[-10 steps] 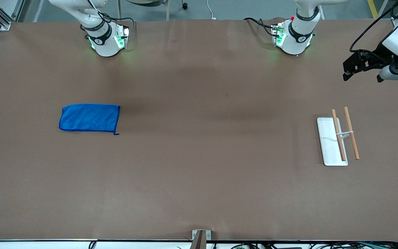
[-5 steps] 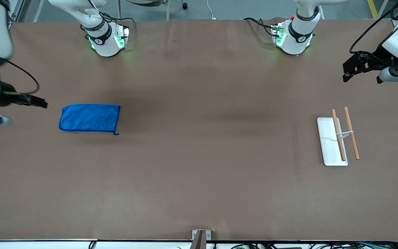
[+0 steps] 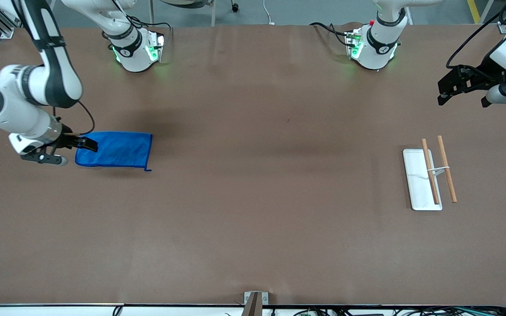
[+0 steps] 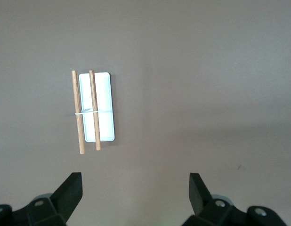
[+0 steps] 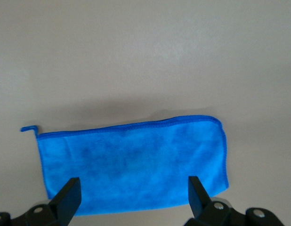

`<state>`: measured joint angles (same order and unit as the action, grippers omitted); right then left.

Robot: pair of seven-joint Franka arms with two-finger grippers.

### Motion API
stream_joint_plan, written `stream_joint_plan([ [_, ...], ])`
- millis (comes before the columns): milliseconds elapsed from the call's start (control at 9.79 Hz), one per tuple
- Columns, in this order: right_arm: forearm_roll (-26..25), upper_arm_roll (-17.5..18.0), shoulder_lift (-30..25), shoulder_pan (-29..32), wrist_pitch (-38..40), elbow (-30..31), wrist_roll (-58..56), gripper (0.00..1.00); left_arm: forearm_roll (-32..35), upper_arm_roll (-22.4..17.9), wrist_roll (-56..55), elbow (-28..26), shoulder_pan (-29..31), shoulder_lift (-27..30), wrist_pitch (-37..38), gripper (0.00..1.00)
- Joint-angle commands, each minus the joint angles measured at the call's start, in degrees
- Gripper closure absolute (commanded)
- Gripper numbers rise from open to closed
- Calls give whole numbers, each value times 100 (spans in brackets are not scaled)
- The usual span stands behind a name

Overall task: Right arm passes towel to left arm to hang
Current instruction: 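Lower the right gripper onto the blue towel's edge and close it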

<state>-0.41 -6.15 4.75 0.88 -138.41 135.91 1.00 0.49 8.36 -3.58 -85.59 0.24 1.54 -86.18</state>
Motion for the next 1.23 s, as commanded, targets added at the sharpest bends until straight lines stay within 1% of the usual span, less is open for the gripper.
stream_joint_plan([
  [0,-65,-9,436,157,-1383,628,-379,2,-76,-1,68,16,-6,-163,110,0],
  [102,-65,-9,604,166,-1939,856,-407,4,-67,-1,77,7,-24,-163,111,0],
  [511,-65,0,956,105,-2242,920,-460,11,-67,-1,77,16,-24,-172,111,0],
  [817,-65,9,1036,105,-2313,981,-574,16,-67,-1,77,16,-6,-181,102,0],
  [919,-65,9,1097,79,-2348,999,-574,21,-67,-1,77,24,-6,-198,102,0],
  [1022,-56,9,1133,70,-2523,1034,-574,29,-76,-1,85,25,-6,-198,102,0],
  [1124,-65,9,1168,70,-2603,1078,-574,60,-76,-1,77,25,-6,-198,102,0],
])
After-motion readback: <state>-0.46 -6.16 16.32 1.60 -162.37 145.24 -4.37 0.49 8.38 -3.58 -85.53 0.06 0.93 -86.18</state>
